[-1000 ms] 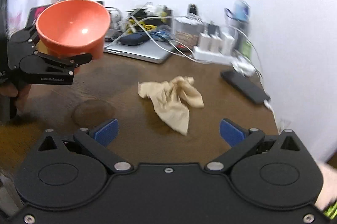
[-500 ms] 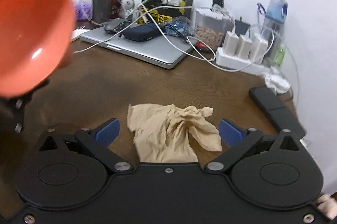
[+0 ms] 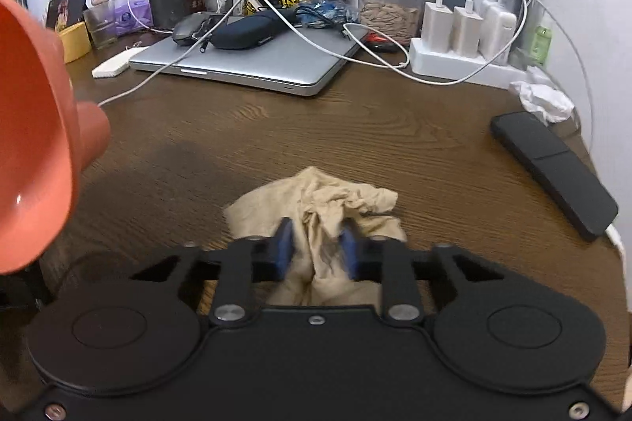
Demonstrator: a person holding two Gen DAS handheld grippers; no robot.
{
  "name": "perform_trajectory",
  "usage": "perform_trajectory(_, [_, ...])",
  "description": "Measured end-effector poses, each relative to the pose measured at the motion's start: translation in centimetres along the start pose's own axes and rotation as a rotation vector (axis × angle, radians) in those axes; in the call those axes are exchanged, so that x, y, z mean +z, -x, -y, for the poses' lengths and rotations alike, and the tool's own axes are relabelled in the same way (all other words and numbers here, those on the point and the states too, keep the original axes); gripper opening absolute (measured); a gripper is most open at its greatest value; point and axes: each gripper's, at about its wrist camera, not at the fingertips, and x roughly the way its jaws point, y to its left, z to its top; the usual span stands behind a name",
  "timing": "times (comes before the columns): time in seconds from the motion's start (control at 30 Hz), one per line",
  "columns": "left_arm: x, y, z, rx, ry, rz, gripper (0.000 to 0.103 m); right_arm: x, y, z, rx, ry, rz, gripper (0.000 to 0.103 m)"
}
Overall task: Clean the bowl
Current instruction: 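Lift the bowl with the left tool while the right tool grasps the beige cloth, then tilt the bowl up with the left tool while the right tool brings the cloth inside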
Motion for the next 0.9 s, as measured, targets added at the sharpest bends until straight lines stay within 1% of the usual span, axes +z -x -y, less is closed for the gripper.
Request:
perform_trajectory(0.07, [-0.4, -0.5, 0.5, 0.025, -0.023, 0.011, 0.098, -0.2, 0.4, 0.1, -0.014, 0.013, 0.007, 0.010])
perform_trajectory(0.1, [-0.5, -0.5, 0.6, 0.033, -0.030, 0.015, 0.098, -0.4, 0.8, -0.1, -0.037, 0.036, 0.021, 0.009])
perform_trajectory(0.3, [-1.1, -0.3, 2.1, 0.100, -0.096, 0.059, 0.098, -1.9, 4.3, -3.0, -0.278, 0.296, 0.175, 0.008])
perform_trajectory(0.37, [-1.3, -0.2, 2.5, 0.116, -0.111, 0.065, 0.098, -2.6, 5.1, -3.9, -0.341, 0.389, 0.216, 0.008])
perform_trajectory(0.43, [-1.6, -0.2, 2.8, 0.134, -0.129, 0.077, 0.098, -4.5, 6.4, -5.6, -0.426, 0.584, 0.291, 0.008])
perform_trajectory(0.5, [-1.8, 0.0, 3.0, 0.151, -0.147, 0.093, 0.098, -7.4, 7.8, -7.5, -0.479, 0.836, 0.384, 0.008])
perform_trajectory(0.53, [-1.9, 0.1, 3.1, 0.159, -0.156, 0.101, 0.098, -8.7, 8.4, -8.3, -0.497, 0.941, 0.426, 0.008])
perform_trajectory(0.63, [-1.9, -0.5, 3.3, 0.180, -0.178, 0.107, 0.098, -11.8, 9.4, -9.9, -0.513, 1.180, 0.530, 0.008])
perform_trajectory(0.73, [-1.8, -1.0, 4.0, 0.203, -0.202, 0.113, 0.098, -13.6, 9.6, -11.0, -0.471, 1.340, 0.549, 0.008])
perform_trajectory(0.8, [-1.7, -1.3, 4.4, 0.210, -0.208, 0.114, 0.098, -14.3, 9.4, -11.4, -0.453, 1.390, 0.556, 0.008])
perform_trajectory(0.9, [-1.8, -1.7, 4.5, 0.212, -0.210, 0.110, 0.098, -15.1, 8.5, -12.0, -0.456, 1.465, 0.579, 0.008])
